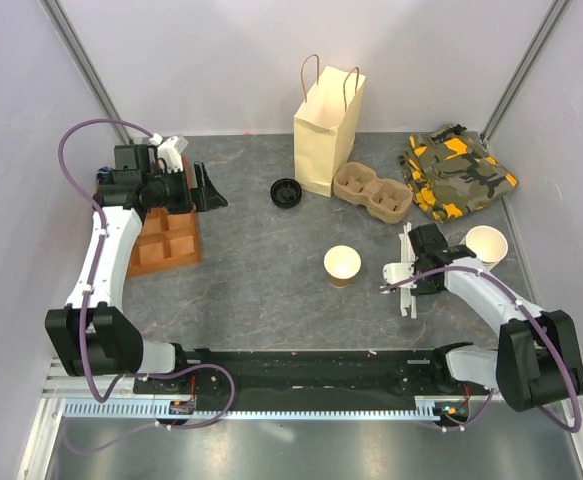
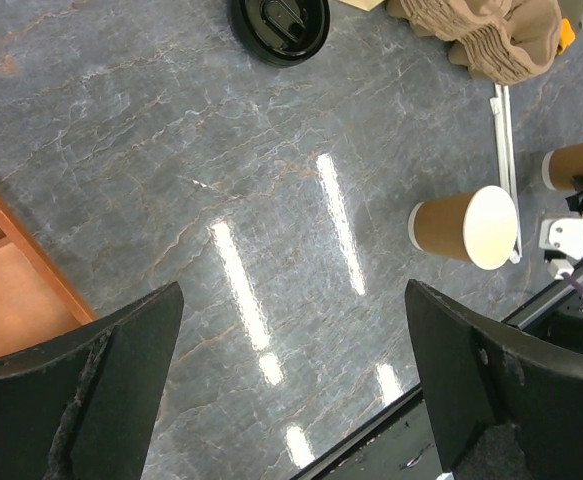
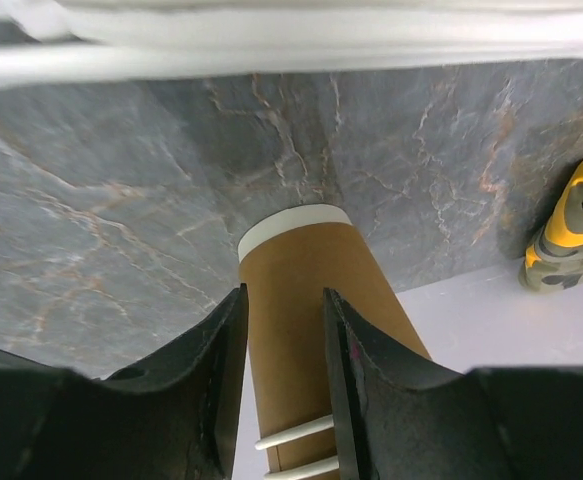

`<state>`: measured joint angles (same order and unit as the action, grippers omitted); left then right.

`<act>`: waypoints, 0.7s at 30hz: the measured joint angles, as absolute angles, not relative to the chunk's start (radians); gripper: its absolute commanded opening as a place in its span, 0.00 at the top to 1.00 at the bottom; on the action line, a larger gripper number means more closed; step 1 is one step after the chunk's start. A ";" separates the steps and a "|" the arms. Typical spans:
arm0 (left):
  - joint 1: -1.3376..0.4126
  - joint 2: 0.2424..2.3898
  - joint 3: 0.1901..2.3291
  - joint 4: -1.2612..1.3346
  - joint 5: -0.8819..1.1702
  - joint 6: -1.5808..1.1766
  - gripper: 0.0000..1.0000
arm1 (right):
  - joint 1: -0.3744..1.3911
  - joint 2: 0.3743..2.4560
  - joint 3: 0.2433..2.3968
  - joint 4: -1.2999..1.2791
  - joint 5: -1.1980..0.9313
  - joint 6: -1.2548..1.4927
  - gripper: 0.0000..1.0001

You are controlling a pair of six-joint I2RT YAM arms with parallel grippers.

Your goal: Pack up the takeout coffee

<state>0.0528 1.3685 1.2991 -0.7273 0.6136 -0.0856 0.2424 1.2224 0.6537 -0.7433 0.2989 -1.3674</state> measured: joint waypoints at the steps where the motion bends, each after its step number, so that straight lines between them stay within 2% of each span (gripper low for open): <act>1: 0.053 1.371 1.299 -0.727 0.614 -0.086 0.00 | 0.224 1.229 0.654 -0.735 0.299 -1.384 0.57; 14: 0.053 1.386 1.299 -0.727 0.616 -0.085 0.00 | -0.020 1.351 0.670 -0.599 0.290 -1.615 0.56; 21: 0.053 1.409 1.299 -0.723 0.633 -0.086 0.00 | -0.033 1.396 0.845 -0.667 0.234 -1.575 0.53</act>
